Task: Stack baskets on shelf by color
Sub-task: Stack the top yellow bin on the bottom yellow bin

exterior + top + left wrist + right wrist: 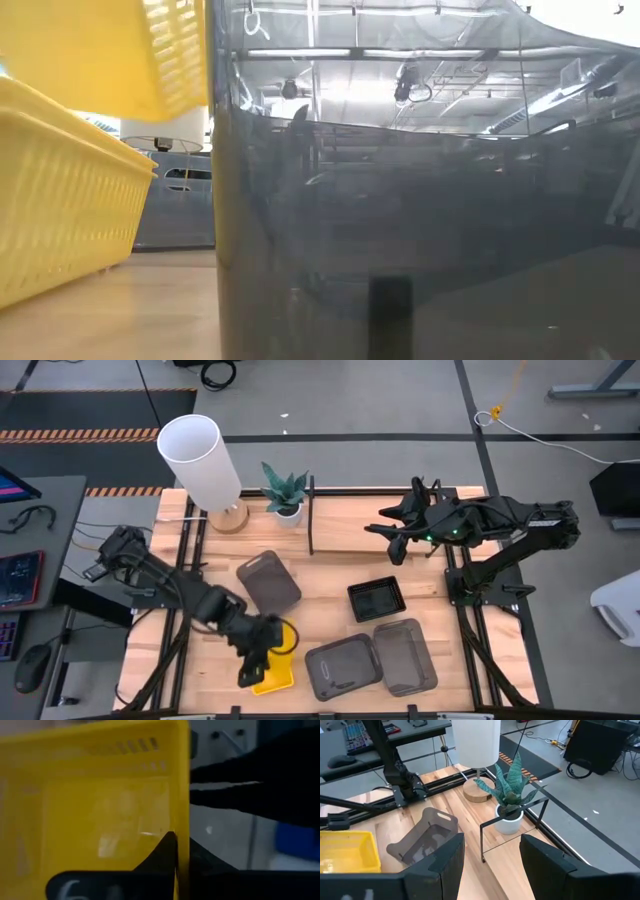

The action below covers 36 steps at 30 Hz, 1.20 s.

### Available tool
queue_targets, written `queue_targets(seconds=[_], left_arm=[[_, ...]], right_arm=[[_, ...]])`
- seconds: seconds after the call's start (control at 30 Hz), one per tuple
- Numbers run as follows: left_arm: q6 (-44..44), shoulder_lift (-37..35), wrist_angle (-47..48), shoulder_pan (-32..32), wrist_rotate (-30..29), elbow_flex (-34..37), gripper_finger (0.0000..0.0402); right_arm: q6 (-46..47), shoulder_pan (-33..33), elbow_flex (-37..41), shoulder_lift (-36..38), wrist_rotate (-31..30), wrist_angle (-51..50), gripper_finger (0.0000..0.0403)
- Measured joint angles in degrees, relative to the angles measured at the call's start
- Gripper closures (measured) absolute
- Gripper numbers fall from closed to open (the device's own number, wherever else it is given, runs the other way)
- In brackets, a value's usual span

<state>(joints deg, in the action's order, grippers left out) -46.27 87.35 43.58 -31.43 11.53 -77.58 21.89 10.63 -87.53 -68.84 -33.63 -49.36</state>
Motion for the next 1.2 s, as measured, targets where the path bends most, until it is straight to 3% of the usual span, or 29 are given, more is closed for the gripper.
queue_targets(seconds=[0.23, 0.83, 0.97, 1.2], left_arm=[[-5.7, 1.7, 1.7, -4.8, -9.1, 0.1, 0.0387], [-13.3, 13.8, 2.9, -9.4, -14.0, 0.0, 0.0383], [-16.2, 13.9, 2.8, -9.4, -14.8, 0.0, 0.0348], [-20.5, 13.5, 0.8, -9.3, -14.3, 0.0, 0.0249]], right_arm=[[-0.5, 0.0, 0.0, 0.0, 0.0, 0.5, 0.0206], [-0.5, 0.0, 0.0, 0.0, 0.3, 0.9, 0.0206], [-0.4, 0.0, 0.0, 0.0, 0.7, 0.9, 0.0206], [-0.4, 0.0, 0.0, 0.0, 0.7, 0.8, 0.0206]])
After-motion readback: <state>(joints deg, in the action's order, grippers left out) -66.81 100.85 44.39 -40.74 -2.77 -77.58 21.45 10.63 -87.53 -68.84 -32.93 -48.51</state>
